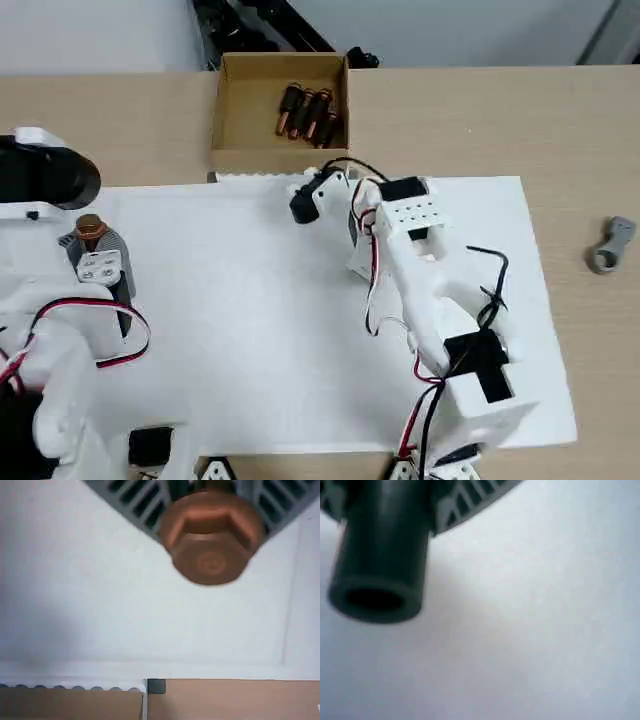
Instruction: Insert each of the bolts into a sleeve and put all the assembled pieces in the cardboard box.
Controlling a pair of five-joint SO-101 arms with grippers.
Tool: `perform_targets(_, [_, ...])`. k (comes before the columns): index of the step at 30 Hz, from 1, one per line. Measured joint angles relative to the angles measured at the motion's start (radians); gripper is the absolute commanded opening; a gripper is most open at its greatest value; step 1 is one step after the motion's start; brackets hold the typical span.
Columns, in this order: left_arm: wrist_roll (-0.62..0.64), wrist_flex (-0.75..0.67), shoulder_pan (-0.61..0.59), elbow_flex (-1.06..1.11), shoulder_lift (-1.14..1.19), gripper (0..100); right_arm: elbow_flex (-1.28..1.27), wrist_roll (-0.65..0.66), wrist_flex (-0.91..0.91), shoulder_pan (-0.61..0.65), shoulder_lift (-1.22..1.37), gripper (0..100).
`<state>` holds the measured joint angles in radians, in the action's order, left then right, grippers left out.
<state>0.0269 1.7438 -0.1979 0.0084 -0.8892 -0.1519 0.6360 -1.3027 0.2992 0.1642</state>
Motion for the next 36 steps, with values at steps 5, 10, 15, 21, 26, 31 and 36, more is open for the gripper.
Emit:
perform_targets(5, [0.0,0.0,0.0,0.0,0.0,1,0.172,-0.044,-0.107,0.0,0.0,0.2])
perform_targets(10, [0.0,0.0,0.0,0.0,0.0,1,0.33,-0.095,-0.189,0.0,-0.054,0.2])
perform_targets(15, [0.0,0.0,0.0,0.0,0.0,1,0.402,-0.161,-0.221,0.0,-0.247,0.2])
perform_targets(21, [0.0,0.0,0.0,0.0,0.0,1,0.402,-0.178,-0.221,0.0,-0.582,0.3])
perform_targets(26, [0.0,0.0,0.0,0.0,0.0,1,0.4,-0.178,-0.249,0.002,-0.779,0.3])
perform_targets(31, [0.0,0.0,0.0,0.0,0.0,1,0.347,-0.233,-0.269,0.0,-0.891,0.3])
perform_targets(36, [0.0,0.0,0.0,0.0,0.0,1,0.301,-0.489,-0.264,0.002,-0.971,0.2])
